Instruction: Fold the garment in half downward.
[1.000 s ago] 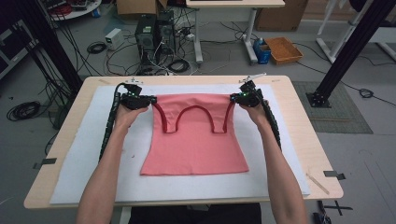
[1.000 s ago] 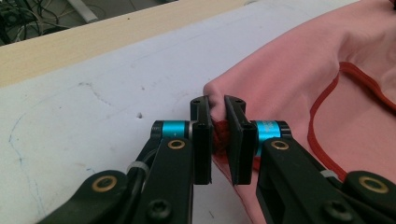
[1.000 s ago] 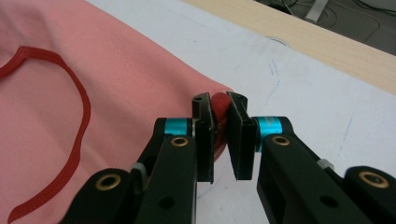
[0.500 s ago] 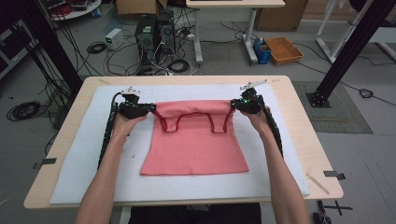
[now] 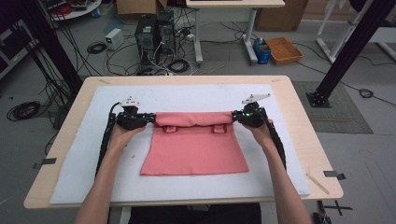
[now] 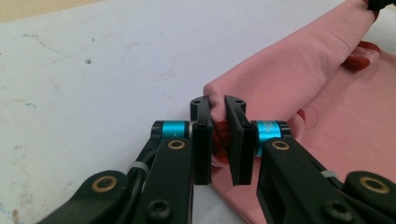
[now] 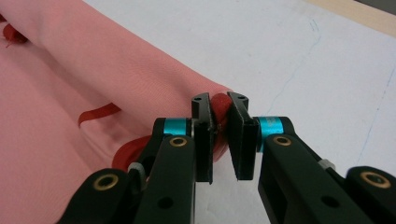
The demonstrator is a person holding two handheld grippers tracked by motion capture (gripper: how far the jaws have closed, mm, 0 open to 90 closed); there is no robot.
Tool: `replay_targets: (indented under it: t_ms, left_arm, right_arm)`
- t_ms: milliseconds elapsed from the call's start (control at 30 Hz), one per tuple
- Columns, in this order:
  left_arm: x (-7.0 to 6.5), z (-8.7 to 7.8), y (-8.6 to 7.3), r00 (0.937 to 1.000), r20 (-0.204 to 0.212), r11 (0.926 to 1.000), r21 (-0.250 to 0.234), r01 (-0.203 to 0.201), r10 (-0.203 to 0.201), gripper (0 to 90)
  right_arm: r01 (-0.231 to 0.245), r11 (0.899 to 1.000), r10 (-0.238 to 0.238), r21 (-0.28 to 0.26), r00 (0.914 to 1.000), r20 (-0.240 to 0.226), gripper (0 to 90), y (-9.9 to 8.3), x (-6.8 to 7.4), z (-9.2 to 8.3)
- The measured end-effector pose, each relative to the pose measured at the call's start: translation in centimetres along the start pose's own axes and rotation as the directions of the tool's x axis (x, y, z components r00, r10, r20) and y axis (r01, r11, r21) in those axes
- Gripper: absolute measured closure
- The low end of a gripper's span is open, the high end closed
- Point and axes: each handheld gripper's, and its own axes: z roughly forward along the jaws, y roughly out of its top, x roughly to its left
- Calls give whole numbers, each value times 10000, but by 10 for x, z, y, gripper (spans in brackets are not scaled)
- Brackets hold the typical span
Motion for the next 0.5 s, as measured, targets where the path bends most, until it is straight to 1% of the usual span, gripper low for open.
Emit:
replay_targets:
  t_ms: [67,133,267,367,467,500]
  left_arm:
    - [-3,-3,-2,9999,24,9999,-31,-109,109,814]
    - [-6,-6,-5,10000,46,9999,-149,-85,85,814]
    - [-10,-12,-10,9998,124,9997,-219,-125,128,814]
    - [-14,-15,-14,9996,162,9996,-173,-232,234,814]
    - [-18,-19,-19,9993,284,9996,-97,-260,262,814]
    - [-20,-20,-20,9989,298,9994,-75,-347,349,814]
  right_arm:
    - [113,9999,-112,-111,9999,51,817,-2,4,-4]
    - [238,9996,-238,-155,9997,53,817,-4,8,-7]
    - [381,9989,-379,-280,9992,92,817,-8,16,-15]
    - [502,9985,-501,-223,9987,62,817,-14,22,-18]
    - [626,9979,-626,-148,9980,49,816,-21,27,-20]
    - [628,9979,-627,-162,9980,30,817,-24,29,-21]
